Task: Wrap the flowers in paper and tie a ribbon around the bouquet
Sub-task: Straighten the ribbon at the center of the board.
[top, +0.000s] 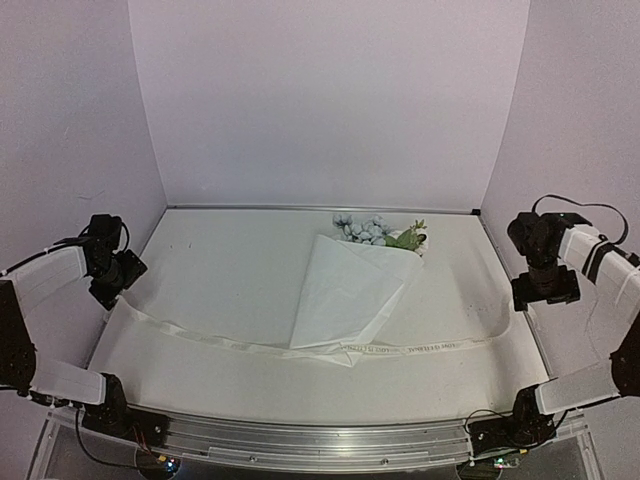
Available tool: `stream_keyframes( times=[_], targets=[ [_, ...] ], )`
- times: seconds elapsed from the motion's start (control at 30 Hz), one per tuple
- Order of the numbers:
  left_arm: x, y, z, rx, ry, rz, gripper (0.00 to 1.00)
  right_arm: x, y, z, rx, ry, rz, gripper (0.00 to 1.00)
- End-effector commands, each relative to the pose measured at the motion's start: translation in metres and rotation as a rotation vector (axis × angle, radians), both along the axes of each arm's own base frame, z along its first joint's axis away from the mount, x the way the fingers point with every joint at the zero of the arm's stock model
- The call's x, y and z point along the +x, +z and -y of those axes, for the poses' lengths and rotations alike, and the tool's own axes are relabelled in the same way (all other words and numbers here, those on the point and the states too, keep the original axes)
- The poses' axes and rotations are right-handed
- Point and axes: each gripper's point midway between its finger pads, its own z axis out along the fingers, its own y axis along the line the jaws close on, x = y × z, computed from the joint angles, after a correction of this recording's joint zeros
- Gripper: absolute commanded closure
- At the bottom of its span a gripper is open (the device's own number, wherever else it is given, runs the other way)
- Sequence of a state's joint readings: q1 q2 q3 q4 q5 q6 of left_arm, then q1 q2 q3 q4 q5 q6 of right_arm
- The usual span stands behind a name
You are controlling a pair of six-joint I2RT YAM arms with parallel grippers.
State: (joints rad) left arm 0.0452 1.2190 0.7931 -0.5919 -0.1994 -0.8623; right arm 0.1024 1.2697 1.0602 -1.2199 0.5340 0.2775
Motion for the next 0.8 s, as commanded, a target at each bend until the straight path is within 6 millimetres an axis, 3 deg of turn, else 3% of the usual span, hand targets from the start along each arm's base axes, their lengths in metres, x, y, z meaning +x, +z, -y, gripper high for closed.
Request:
stream_keyframes(
  times=[0.0, 0.07, 0.13, 0.2, 0.33, 0.47, 0.6, 0.7, 0.77],
  targets=[
    [0.038, 0.045, 0.024, -0.064, -0.156, 0.171, 0.06, -0.009, 0.023, -0.018, 0.149, -0.074, 0.086, 0.02],
    [0.046, 0.054, 0.04, -0.111, -0.235, 0.209, 0.06, -0.009, 0.027, -0.03, 0.235, -0.093, 0.107, 0.02],
    [0.055, 0.065, 0.06, -0.146, -0.325, 0.247, 0.06, -0.005, 0.02, -0.058, 0.408, -0.109, 0.132, 0.02],
    [0.062, 0.073, 0.091, -0.169, -0.428, 0.269, 0.06, 0.006, 0.008, -0.087, 0.557, -0.106, 0.171, 0.02],
    [0.073, 0.078, 0.174, -0.248, -0.685, 0.295, 0.06, 0.037, -0.016, -0.141, 0.725, -0.039, 0.253, 0.02],
    [0.081, 0.068, 0.246, -0.35, -0.884, 0.298, 0.07, 0.074, -0.029, -0.193, 0.806, 0.066, 0.303, 0.02],
    [0.093, 0.048, 0.303, -0.421, -1.047, 0.261, 0.11, 0.115, -0.045, -0.227, 0.924, 0.05, 0.362, 0.02],
    [0.097, 0.032, 0.333, -0.465, -1.126, 0.24, 0.17, 0.136, -0.057, -0.246, 0.987, 0.035, 0.363, 0.02],
    [0.093, 0.024, 0.35, -0.505, -1.175, 0.223, 0.2, 0.141, -0.064, -0.26, 1.024, 0.037, 0.34, 0.02]
  ],
)
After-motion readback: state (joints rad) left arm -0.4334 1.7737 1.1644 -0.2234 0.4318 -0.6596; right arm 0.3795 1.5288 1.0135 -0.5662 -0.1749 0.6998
